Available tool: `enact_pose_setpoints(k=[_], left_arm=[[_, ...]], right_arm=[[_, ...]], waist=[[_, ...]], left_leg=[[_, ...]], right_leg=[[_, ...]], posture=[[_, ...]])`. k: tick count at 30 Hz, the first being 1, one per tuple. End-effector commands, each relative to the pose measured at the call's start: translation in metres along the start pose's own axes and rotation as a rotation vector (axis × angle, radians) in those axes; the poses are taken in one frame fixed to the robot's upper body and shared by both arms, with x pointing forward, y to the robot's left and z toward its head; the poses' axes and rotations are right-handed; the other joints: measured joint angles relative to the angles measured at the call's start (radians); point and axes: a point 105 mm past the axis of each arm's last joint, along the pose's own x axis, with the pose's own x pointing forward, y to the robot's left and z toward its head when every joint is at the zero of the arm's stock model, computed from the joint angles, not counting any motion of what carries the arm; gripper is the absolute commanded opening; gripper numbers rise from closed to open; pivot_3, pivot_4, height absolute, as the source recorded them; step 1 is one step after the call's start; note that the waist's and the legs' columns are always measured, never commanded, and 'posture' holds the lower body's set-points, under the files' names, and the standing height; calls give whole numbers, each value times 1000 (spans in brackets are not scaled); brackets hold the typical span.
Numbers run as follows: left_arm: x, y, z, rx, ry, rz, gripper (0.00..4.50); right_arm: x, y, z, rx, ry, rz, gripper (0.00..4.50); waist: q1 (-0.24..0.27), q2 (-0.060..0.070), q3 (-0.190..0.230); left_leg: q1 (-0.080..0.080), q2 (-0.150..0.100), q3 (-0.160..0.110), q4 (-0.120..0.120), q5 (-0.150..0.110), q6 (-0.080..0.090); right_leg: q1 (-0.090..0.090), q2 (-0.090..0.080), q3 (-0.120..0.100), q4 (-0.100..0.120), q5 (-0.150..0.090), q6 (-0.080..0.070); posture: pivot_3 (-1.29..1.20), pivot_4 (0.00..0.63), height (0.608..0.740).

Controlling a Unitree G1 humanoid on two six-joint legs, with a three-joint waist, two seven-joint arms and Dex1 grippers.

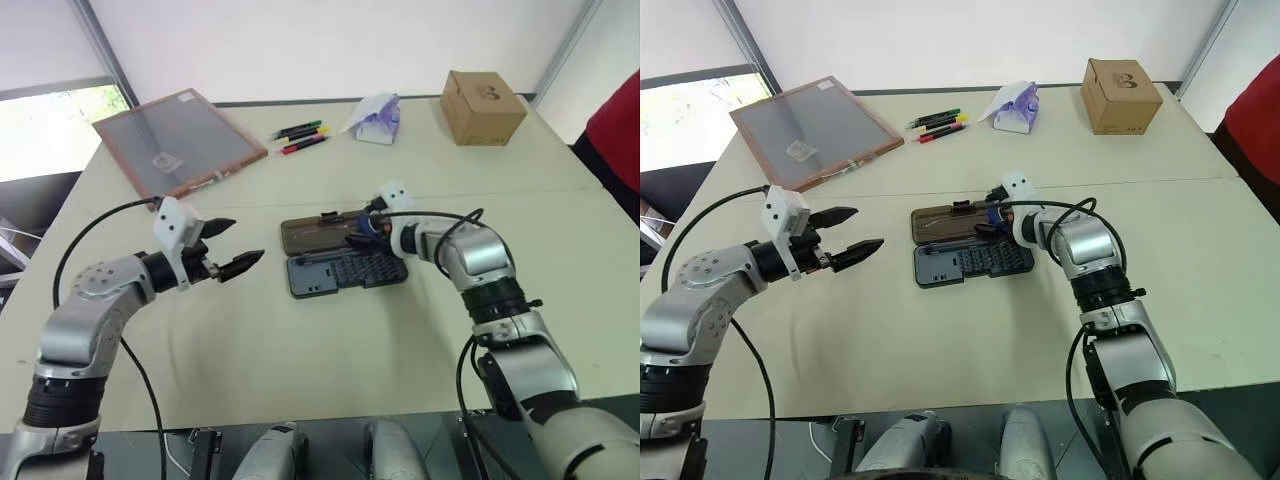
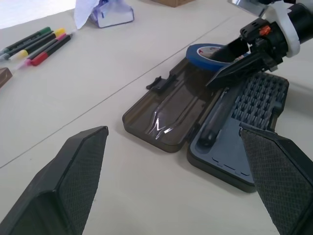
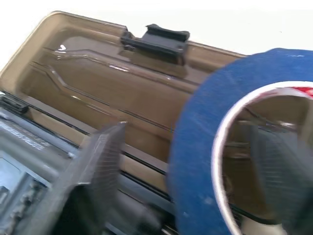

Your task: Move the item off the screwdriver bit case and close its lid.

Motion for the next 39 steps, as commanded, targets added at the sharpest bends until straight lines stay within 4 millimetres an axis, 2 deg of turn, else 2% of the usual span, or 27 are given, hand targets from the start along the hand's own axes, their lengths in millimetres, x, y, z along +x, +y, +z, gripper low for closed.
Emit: enact_pose_setpoints(k=[1, 3, 6, 9, 12, 13, 15, 17, 22, 24, 26, 28, 29, 31, 34, 38, 39], left_arm=[[1, 0, 12, 49, -41, 7, 4500], [1, -1, 12, 48, -42, 6, 4500], [3, -2, 12, 46, -43, 2, 4500], [5, -4, 13, 48, -45, -12, 4500], [8, -8, 15, 52, -47, -37, 4500], [9, -9, 15, 52, -48, -45, 4500], [13, -15, 17, 51, -51, -77, 4500], [17, -21, 18, 48, -56, -107, 4500], [30, -42, 19, 46, -65, -204, 4500], [32, -42, 18, 45, -66, -211, 4500], [34, -42, 16, 43, -65, -211, 4500], [35, -41, 14, 38, -64, -212, 4500], [35, -41, 13, 34, -63, -212, 4500], [36, -40, 12, 31, -62, -211, 4500], [35, -39, 10, 25, -59, -205, 4500], [35, -37, 9, 21, -58, -200, 4500], [34, -36, 8, 22, -56, -197, 4500]], right_arm=[[-3, -1, 14, -34, -29, -10, 1628], [-5, -3, 15, -47, -33, -19, 565], [-12, -9, 24, -96, -52, -60, 514], [-28, -23, 43, -142, -102, -132, 514], [-57, -45, 65, -188, -153, -235, 514], [-66, -52, 69, -198, -160, -264, 514], [-94, -78, 70, -222, -148, -361, 514], [-111, -99, 59, -221, -111, -429, 514], [-141, -164, -8, -115, 23, -629, 514], [-145, -177, -22, -52, 8, -675, 514], [-140, -179, -33, -31, 11, -649, 514], [-137, -180, -38, -10, 0, -640, 1554], [-136, -180, -41, -8, 0, -635, 1883], [-135, -180, -44, -15, 4, -627, 3043], [-135, -181, -49, -21, 28, -631, 4453], [-146, -186, -53, -68, 94, -672, 4488], [-155, -188, -51, -100, 120, -686, 4488]], waist=[[0, 0, 0], [0, 0, 0], [0, 0, 0], [1, 0, 0], [3, 1, 1], [4, 1, 1], [7, 1, 1], [8, 1, 1], [6, 0, 0], [4, 1, 1], [-1, 4, 3], [-8, 4, 3], [-9, 4, 3], [-8, 4, 3], [-2, 4, 3], [1, 4, 3], [4, 4, 3]], left_leg=[[0, 0, 0, 0, 0, 0], [0, 0, 0, 0, 0, 0], [0, 0, 0, 0, 0, 0], [0, 0, 0, 0, 0, 0], [-1, 0, 0, 1, 0, 0], [-2, 0, 0, 1, 0, 0], [-3, 0, 0, 1, 0, 0], [-3, -1, 0, 1, 0, 0], [-3, -1, 1, 1, 0, 0], [-2, -1, 3, 1, 0, 0], [-2, 0, 4, 1, 0, 0], [-2, 1, 7, 0, 0, 0], [-2, 2, 7, 0, 0, 0], [-2, 2, 7, 0, 0, 0], [-2, 2, 7, 0, 0, 0], [-2, 2, 7, 1, 0, 0], [-1, 2, 7, 1, 0, 0]], right_leg=[[0, 0, 0, 0, 0, 0], [0, 0, 0, 0, 0, 0], [0, 0, 0, 0, 0, 0], [0, 0, 0, 0, 0, 0], [-1, 0, 0, 0, 0, 0], [-2, 0, 0, 0, 0, 0], [-2, 0, 0, 0, 0, 0], [-2, 0, 0, 0, 0, 0], [-1, -1, 0, -1, 0, 0], [-1, -1, 0, -1, 0, 0], [-2, -1, 1, -1, 0, 0], [-4, -2, 1, 0, 0, 0], [-4, -1, 1, 0, 0, 0], [-4, -1, 1, 0, 0, 0], [-3, 0, 1, 0, 0, 0], [-3, 0, 1, 0, 0, 0], [-3, 0, 1, 0, 0, 0]], posture=[[0, 150, 740], [0, 150, 740], [0, 150, 740], [0, 150, 740], [0, 150, 740], [0, 150, 740], [0, 150, 740], [0, 150, 740], [0, 150, 740], [0, 150, 740], [0, 150, 740], [0, 150, 740], [0, 150, 740], [0, 150, 740], [0, 150, 740], [0, 150, 740], [0, 150, 740]])
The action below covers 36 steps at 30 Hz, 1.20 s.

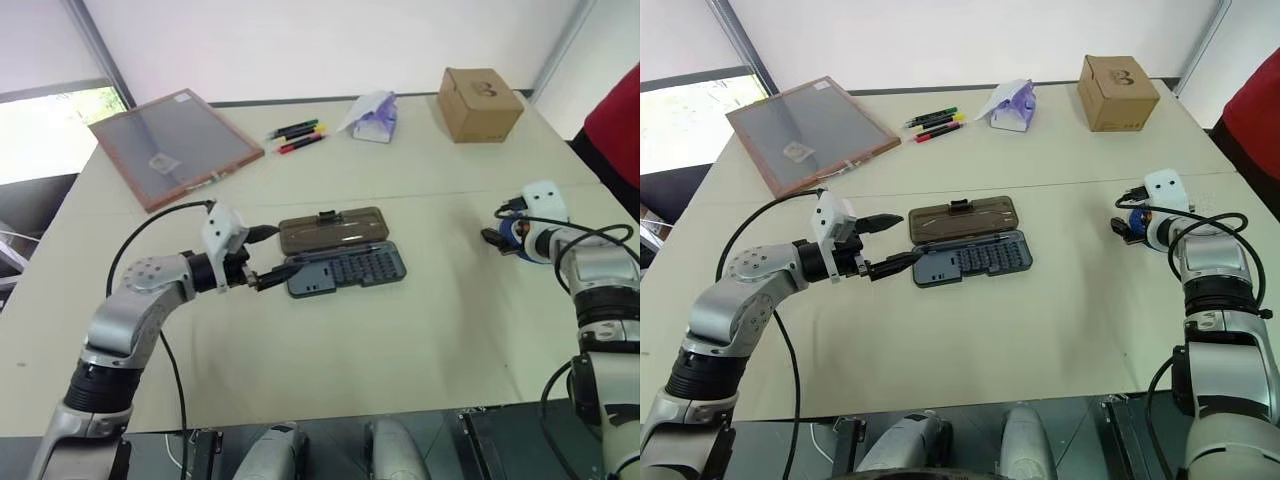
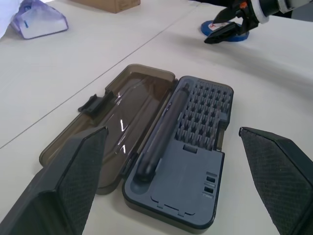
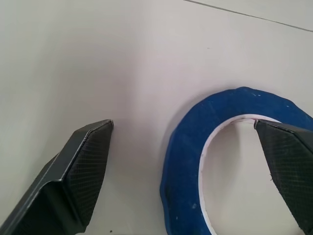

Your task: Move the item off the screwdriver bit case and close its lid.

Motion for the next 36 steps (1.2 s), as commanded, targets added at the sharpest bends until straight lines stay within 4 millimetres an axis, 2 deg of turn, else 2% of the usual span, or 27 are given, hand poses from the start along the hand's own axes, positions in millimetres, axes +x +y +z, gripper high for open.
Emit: enact_pose_setpoints(k=[1, 5, 7, 10, 13, 15, 18, 21, 25, 31, 36], left_arm=[[-4, 3, 7, 32, -20, 13, 4500], [-10, 14, 6, 49, -11, 47, 4500], [-13, 22, 6, 56, -12, 68, 4500], [-13, 45, 4, 70, -4, 123, 4500], [-6, 70, -3, 32, 32, 176, 4500], [1, 84, -4, 10, 32, 185, 4500], [18, 109, -9, 36, 93, 210, 4500], [35, 124, -9, 81, 158, 227, 4500], [48, 128, -7, 131, 210, 232, 4500], [67, 123, -3, 129, 212, 217, 4500], [82, 116, 10, 112, 159, 184, 4500]], right_arm=[[-19, -23, 8, -106, 26, -60, 4488], [-53, -39, 24, -200, 20, -76, 4488], [-68, -41, 31, -244, 12, -82, 4488], [-85, -39, 58, -299, -60, -121, 4488], [-87, -14, 88, -295, -168, -68, 4488], [-86, 14, 103, -265, -235, 23, 4488], [-82, 66, 122, -178, -339, 197, 4488], [-76, 97, 120, -137, -358, 263, 4488], [-77, 121, 111, -100, -356, 313, 4488], [-78, 129, 104, -59, -341, 310, 4488], [-79, 130, 97, -32, -325, 293, 4488]], waist=[[6, 0, 0], [18, 1, 0], [21, 1, 0], [17, 1, 0], [17, 1, 0], [16, 0, 0], [16, -1, 0], [24, -2, 1], [23, -2, 1], [17, -2, 1], [4, -2, 1]], left_leg=[[0, 0, 0, 0, 0, 0], [-2, -2, -2, 1, 0, 0], [-2, -2, -1, 1, 0, 0], [-2, -1, 0, 1, 0, 0], [-1, 0, 1, 2, 0, -1], [-1, 0, 1, 2, 0, -1], [-2, 0, 1, 2, 0, -1], [-5, -1, -2, 3, 0, -1], [-19, -5, -4, 16, -2, 3], [-21, -8, -4, 18, -3, 5], [-22, -8, -4, 18, -3, 5]], right_leg=[[0, 0, 0, 0, 0, 0], [0, -1, 0, 0, 0, 0], [-1, -1, 0, 0, 0, 0], [-1, 0, 0, 0, 0, 0], [-1, 0, 0, 0, 0, 0], [-1, 0, 0, 0, 0, 0], [-1, 0, -1, 0, 0, 0], [-2, -1, -2, 0, 1, 2], [-14, -3, -2, 11, 2, 4], [-15, -5, -2, 15, 2, 4], [-15, -5, -2, 15, 2, 4]], posture=[[0, 150, 740], [0, 150, 740], [0, 150, 740], [0, 150, 740], [0, 150, 740], [0, 150, 740], [0, 150, 740], [0, 150, 740], [0, 150, 740], [0, 150, 740], [0, 150, 740]])
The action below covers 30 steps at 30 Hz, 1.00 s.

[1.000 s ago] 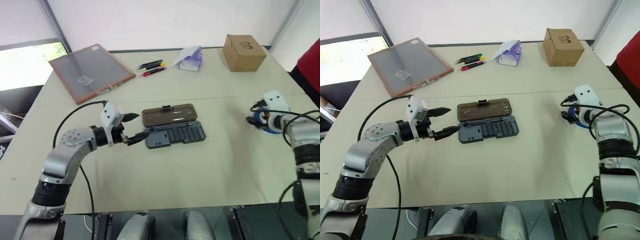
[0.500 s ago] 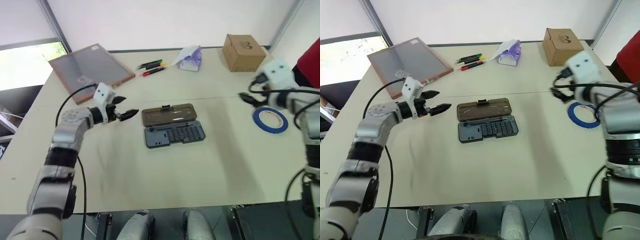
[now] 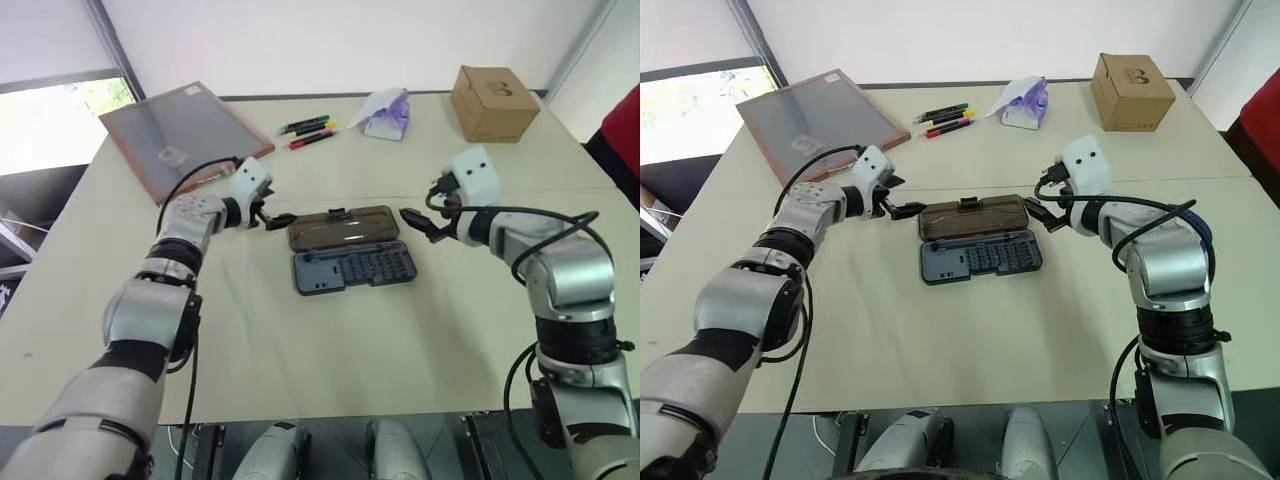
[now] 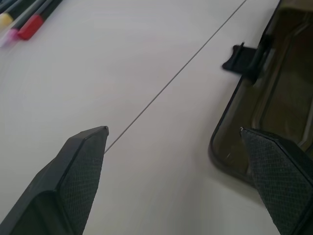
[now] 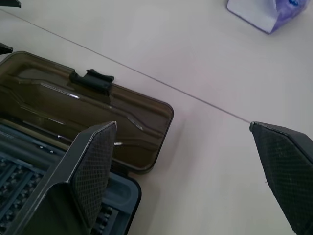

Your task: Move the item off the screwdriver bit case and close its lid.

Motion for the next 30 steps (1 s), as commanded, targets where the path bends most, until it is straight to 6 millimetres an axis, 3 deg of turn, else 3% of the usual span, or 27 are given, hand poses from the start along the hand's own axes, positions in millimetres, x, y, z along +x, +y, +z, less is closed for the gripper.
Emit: enact_pose_setpoints(k=[1, 10, 13, 20, 21, 26, 30], left_arm=[[3, 2, 28, 30, -68, 1, 4500], [23, -22, -6, 91, 153, -45, 4500], [25, -25, -18, 78, 210, -42, 3591], [22, -34, -40, 93, 315, -97, 303], [20, -37, -45, 117, 345, -129, 42], [16, -49, -56, 210, 410, -254, 42], [12, -64, -54, 417, 399, -436, 42]], right_arm=[[-9, -2, 10, 8, -51, -30, 4488], [-14, 6, 6, 43, -52, -39, 4488], [-16, 9, 4, 54, -52, -48, 4500], [-28, 7, -3, 77, -39, -87, 4500], [-30, 6, -5, 80, -35, -92, 4500], [-35, 3, -8, 86, -20, -96, 4500], [-46, 1, -13, 77, 4, -51, 4500]], waist=[[-5, 0, 0], [-6, 0, 0], [-5, 0, 0], [-2, 0, -3], [-1, 0, -3], [-2, -1, -4], [-2, -1, -4]], left_leg=[[0, 0, 0, 0, 0, 0], [0, 0, 0, 0, 0, 0], [0, 0, 0, 0, 0, 0], [2, 0, 1, 2, 0, 0], [3, 0, 1, 2, 0, 0], [6, 0, 1, 1, 0, 0], [7, 0, 1, -1, 0, 0]], right_leg=[[0, 0, 0, 0, 0, 0], [-1, 0, 0, 1, 0, 0], [-1, 0, 0, 2, 0, 0], [1, 0, 1, 3, 0, 0], [1, 0, 0, 3, 0, 0], [4, 0, 1, 3, 0, 0], [4, 0, 1, 3, 0, 0]], posture=[[0, 150, 740], [0, 150, 740], [0, 150, 740], [0, 150, 740], [0, 150, 740], [0, 150, 740], [0, 150, 740]])
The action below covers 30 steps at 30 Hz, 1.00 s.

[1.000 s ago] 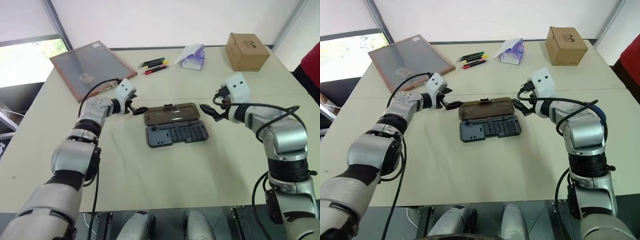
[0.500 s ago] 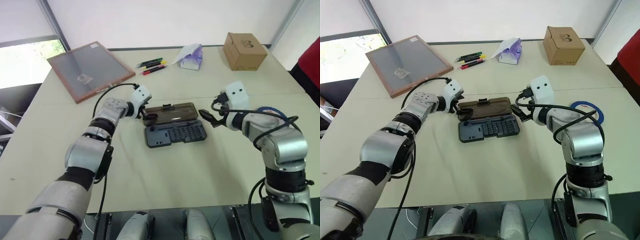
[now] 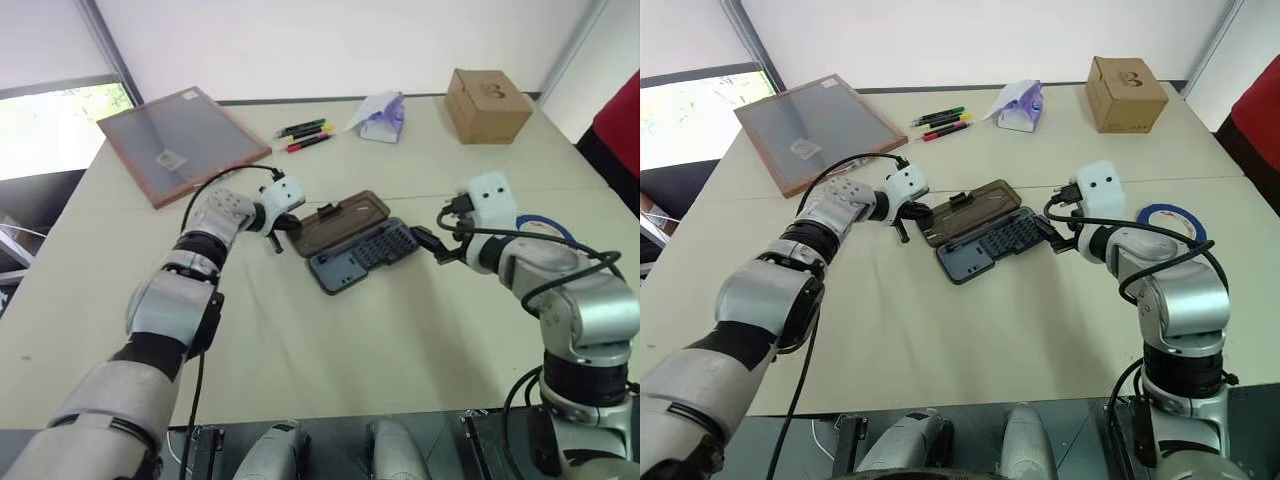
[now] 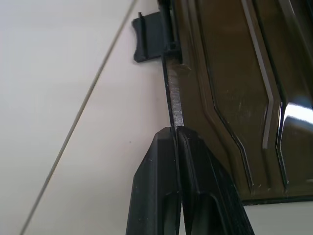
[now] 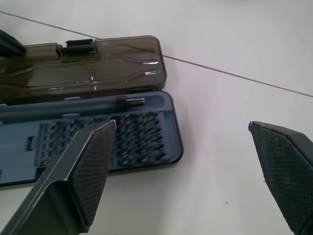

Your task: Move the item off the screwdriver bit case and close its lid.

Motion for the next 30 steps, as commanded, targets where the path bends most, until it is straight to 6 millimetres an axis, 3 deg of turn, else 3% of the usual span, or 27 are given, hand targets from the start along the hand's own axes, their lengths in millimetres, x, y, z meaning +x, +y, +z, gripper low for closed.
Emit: enact_pose_setpoints(k=[1, 5, 13, 18, 30], left_arm=[[8, -42, -24, 168, 79, -258, 42], [-4, -52, -18, 341, 21, -380, 42], [-18, -48, -5, 402, -69, -414, 42], [-17, -49, -2, 344, -104, -409, 42], [-26, -47, -18, 298, -56, -422, 42]], right_arm=[[-19, -3, 9, -25, -40, 44, 4500], [-50, 6, -1, -73, -7, 225, 4500], [-91, 22, -21, -110, 52, 455, 4500], [-81, 12, -27, -106, 61, 422, 4500], [-68, 8, -32, -122, 59, 409, 4500]], waist=[[1, 0, 0], [3, 0, 0], [2, -1, 1], [2, -2, 1], [-1, -2, 1]], left_leg=[[0, 0, 0, 0, 0, 0], [0, 0, 0, 0, -1, 1], [0, 1, 2, 0, -1, 2], [0, 1, 2, 1, -1, 2], [0, 1, 2, 1, -1, 2]], right_leg=[[0, 0, 0, 0, 0, 0], [0, 0, 0, 0, 0, 0], [1, 0, 0, -2, 0, 0], [1, 0, 0, -2, 0, 0], [1, 0, 0, -2, 0, 0]], posture=[[0, 150, 740], [0, 150, 740], [0, 150, 740], [0, 150, 740], [0, 150, 740]])
